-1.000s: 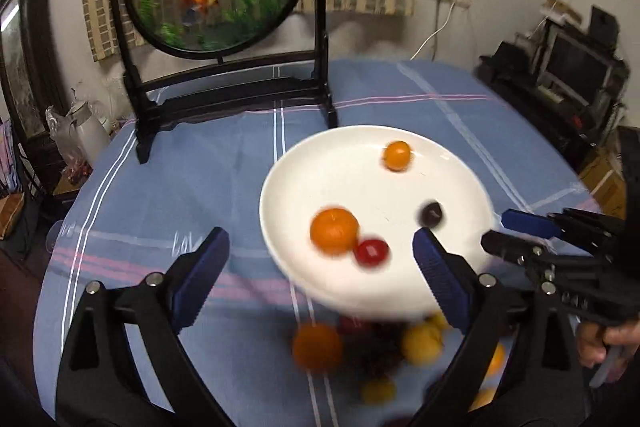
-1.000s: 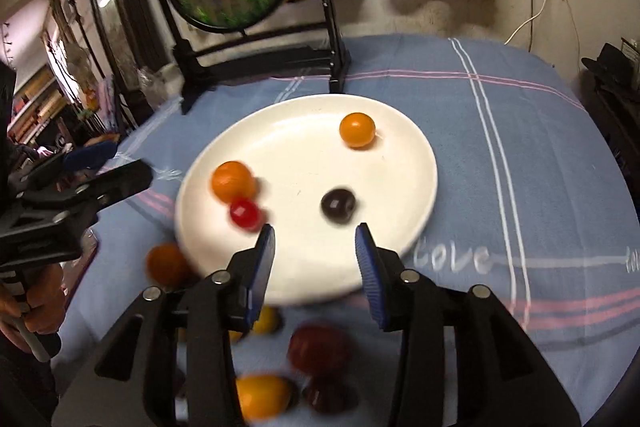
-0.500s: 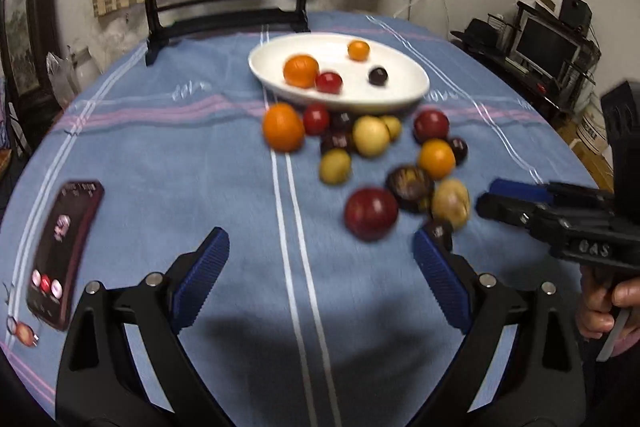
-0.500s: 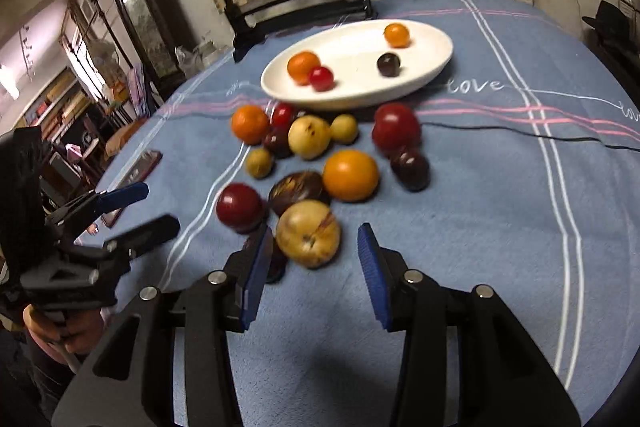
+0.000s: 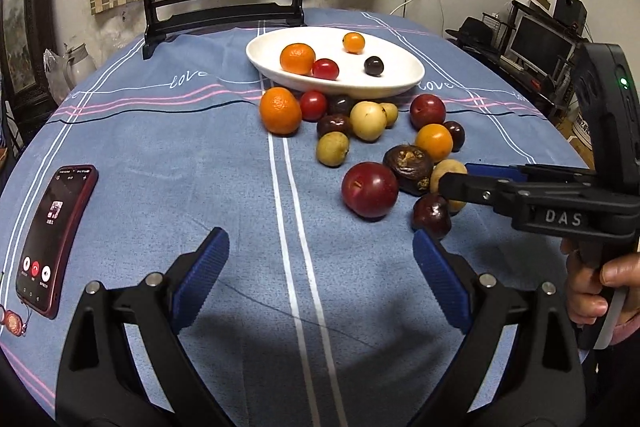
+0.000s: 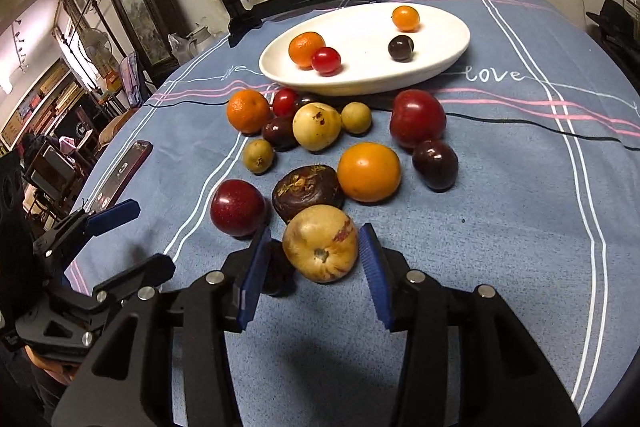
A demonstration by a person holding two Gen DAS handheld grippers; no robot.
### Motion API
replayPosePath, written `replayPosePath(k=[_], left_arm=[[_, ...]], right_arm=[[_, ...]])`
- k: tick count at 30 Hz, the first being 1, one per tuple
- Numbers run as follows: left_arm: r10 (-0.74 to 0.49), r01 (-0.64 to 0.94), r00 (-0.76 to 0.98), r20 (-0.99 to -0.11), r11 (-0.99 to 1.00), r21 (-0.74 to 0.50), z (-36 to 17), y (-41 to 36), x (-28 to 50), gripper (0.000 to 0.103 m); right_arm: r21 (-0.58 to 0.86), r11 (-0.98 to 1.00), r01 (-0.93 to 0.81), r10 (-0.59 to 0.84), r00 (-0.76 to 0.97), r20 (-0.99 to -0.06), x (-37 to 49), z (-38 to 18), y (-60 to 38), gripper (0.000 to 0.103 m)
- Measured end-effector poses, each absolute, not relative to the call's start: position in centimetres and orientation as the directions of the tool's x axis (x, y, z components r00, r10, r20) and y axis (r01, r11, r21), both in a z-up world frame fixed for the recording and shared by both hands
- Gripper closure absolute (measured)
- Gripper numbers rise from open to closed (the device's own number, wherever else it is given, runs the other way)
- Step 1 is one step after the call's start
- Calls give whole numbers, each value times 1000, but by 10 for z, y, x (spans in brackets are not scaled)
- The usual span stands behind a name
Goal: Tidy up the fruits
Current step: 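Grasp the pale pear-like fruit with the right tool while the left tool grasps the red plum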
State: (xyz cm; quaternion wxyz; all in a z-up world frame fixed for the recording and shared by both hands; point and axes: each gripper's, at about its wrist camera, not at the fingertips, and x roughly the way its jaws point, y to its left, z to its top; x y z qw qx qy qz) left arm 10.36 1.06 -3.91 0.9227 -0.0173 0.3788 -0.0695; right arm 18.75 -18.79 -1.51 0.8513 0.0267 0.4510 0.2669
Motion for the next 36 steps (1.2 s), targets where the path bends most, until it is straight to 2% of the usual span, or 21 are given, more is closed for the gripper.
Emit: replayPosePath(k=[7, 11, 19, 29, 36], left_arm=[[-146, 106, 696, -703, 989, -100, -40, 14, 106, 8], [-148, 107, 684, -714, 989, -103, -41, 13, 109, 8], [-202, 139, 680, -705, 979, -147, -33, 2, 135, 10], [-246, 176, 620, -745, 969, -173, -43, -12, 161, 45], [-270, 179, 579, -769, 963, -203, -56, -13, 171, 52]], right_arm=[[358, 844, -398, 513, 412, -753, 194, -20, -193, 56], [370, 839, -398, 525, 416, -742, 190, -20, -201, 63], [476, 805, -353, 593, 459, -662, 198, -20, -229, 63], [498, 786, -365, 618, 456, -641, 199, -19, -230, 63], [491, 791, -365, 612, 464, -641, 200, -18, -230, 63]])
